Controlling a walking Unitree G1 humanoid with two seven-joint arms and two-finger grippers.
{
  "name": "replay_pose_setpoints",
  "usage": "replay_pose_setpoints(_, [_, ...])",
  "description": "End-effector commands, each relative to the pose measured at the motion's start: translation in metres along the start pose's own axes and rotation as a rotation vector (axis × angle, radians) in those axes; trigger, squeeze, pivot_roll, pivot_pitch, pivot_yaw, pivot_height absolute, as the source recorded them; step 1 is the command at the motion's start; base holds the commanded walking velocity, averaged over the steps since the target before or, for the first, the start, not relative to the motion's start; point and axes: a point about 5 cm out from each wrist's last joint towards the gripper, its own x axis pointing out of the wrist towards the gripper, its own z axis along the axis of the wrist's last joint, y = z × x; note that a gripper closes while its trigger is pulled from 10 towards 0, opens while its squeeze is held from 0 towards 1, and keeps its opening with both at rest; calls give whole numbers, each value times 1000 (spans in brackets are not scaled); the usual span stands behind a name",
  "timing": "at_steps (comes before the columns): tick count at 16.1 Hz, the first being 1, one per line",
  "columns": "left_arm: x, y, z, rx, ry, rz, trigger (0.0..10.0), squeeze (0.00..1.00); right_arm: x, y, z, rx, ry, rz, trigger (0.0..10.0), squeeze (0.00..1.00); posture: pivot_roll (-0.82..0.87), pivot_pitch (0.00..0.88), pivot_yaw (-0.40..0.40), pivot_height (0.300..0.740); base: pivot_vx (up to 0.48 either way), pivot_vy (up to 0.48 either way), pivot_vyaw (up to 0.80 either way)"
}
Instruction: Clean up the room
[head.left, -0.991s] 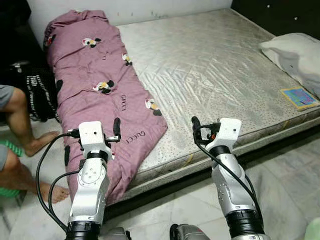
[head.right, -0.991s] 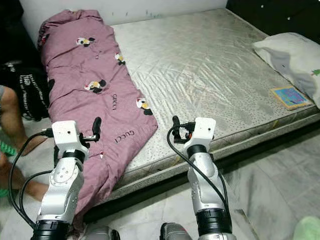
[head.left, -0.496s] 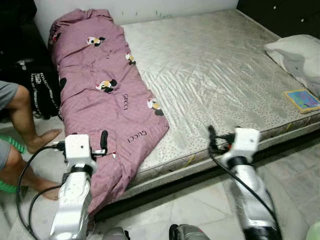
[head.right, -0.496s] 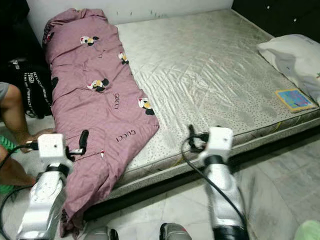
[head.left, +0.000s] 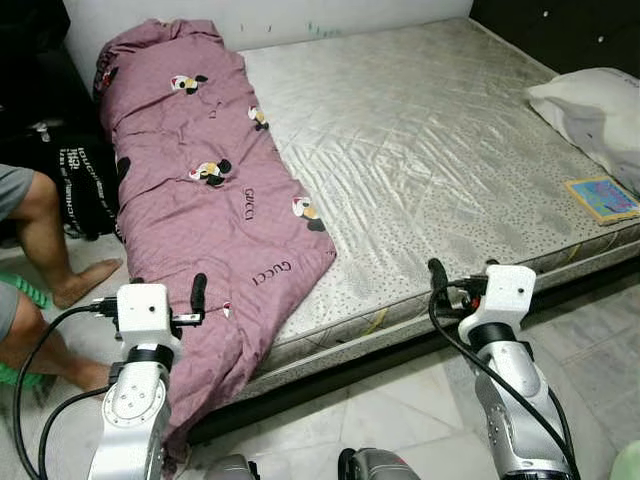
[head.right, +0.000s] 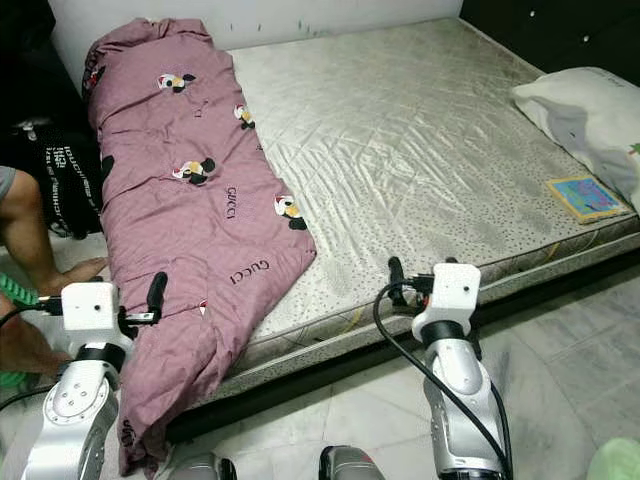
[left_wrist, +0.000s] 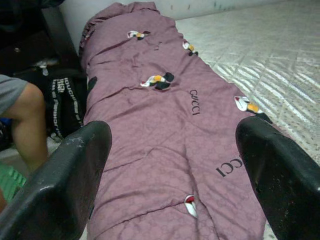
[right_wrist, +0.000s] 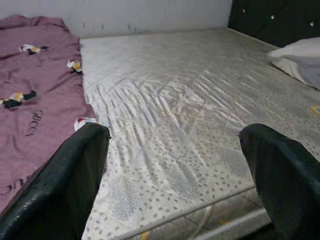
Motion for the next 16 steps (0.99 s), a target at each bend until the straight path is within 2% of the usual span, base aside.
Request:
replay_pose_setpoints(1, [2, 0, 6, 7, -17, -10, 10000, 0, 0, 2, 1, 8, 2, 1, 10000, 0, -40, 73, 16, 711, 0, 0, 0])
replay_pose_setpoints(12, [7, -4, 8, 13, -20, -25, 10000, 0, 3, 5, 1, 11, 9, 16, 10000, 0, -42, 67, 11, 581, 0, 0, 0])
replay_pose_setpoints(16, [8, -4, 5, 13, -5, -33, 10000, 0, 5, 6, 0, 7, 17, 23, 10000, 0, -44, 69, 14, 581, 0, 0, 0])
